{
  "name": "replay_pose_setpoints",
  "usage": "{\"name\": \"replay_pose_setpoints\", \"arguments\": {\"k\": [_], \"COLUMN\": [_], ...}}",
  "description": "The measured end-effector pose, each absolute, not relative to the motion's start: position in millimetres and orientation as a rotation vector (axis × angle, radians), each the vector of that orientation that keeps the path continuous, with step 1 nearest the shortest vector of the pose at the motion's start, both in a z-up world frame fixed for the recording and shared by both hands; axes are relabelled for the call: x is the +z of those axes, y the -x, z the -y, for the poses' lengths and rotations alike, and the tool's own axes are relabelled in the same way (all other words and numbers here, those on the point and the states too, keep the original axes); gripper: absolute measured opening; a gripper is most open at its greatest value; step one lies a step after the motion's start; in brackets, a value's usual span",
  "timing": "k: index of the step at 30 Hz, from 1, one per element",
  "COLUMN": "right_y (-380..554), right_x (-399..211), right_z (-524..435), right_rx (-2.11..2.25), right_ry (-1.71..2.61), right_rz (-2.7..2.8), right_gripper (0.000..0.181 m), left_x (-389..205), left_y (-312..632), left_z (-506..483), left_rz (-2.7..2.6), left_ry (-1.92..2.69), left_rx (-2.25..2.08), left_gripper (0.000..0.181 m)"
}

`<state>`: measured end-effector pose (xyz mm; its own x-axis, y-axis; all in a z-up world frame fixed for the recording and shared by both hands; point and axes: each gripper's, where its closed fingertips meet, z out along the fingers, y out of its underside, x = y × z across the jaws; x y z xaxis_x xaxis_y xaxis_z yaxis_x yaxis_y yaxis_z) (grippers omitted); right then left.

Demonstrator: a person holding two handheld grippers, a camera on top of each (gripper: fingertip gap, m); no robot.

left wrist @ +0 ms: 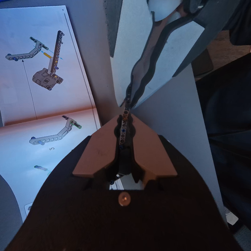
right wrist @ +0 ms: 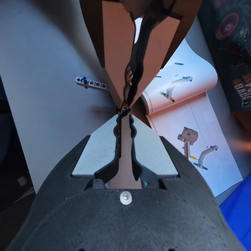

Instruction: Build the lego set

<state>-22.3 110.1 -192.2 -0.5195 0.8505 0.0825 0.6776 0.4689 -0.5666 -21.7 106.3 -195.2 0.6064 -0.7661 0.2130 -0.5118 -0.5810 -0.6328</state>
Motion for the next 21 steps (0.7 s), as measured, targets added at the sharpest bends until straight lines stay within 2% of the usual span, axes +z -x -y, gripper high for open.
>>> {"name": "replay_pose_setpoints", "arguments": {"k": [21], "right_y": [28], "right_x": [-195], "right_z": [-103], "right_rx": [0.721], "right_ry": [1.221], "right_rz": [2.467], "right_gripper": [0.005], "left_x": [-196], "left_y": [28], "left_z": [-99], "left_rz": [-1.078], "left_ry": [2.354], "left_rx": [-0.616], "left_gripper": [0.011]}}
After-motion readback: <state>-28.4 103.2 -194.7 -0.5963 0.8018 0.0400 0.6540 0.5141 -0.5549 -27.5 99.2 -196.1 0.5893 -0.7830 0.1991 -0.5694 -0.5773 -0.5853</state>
